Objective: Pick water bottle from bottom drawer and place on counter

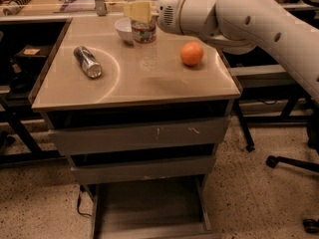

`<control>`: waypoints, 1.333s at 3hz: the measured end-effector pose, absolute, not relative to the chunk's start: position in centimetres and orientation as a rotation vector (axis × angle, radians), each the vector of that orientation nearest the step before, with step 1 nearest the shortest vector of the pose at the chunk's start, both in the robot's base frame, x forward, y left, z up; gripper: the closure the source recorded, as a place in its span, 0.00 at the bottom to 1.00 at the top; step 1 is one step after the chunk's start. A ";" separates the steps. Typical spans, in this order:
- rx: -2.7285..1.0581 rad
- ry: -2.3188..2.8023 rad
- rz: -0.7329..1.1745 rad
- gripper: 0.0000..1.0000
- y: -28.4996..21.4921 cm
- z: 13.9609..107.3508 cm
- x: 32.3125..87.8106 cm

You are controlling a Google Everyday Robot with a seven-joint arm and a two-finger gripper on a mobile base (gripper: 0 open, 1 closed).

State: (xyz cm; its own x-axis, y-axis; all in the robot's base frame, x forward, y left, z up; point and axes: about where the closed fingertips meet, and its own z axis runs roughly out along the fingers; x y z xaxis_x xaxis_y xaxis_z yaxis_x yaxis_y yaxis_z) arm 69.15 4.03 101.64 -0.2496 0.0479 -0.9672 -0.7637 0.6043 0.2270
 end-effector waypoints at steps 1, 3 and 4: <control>-0.630 1.659 0.883 1.00 5.1 101.1 70.9; -0.651 1.667 0.959 1.00 7.2 98.9 73.1; -0.653 1.680 0.982 1.00 7.7 97.6 73.5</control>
Offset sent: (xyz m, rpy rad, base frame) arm 0.0496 0.0346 -0.0293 0.0223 0.0463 0.0980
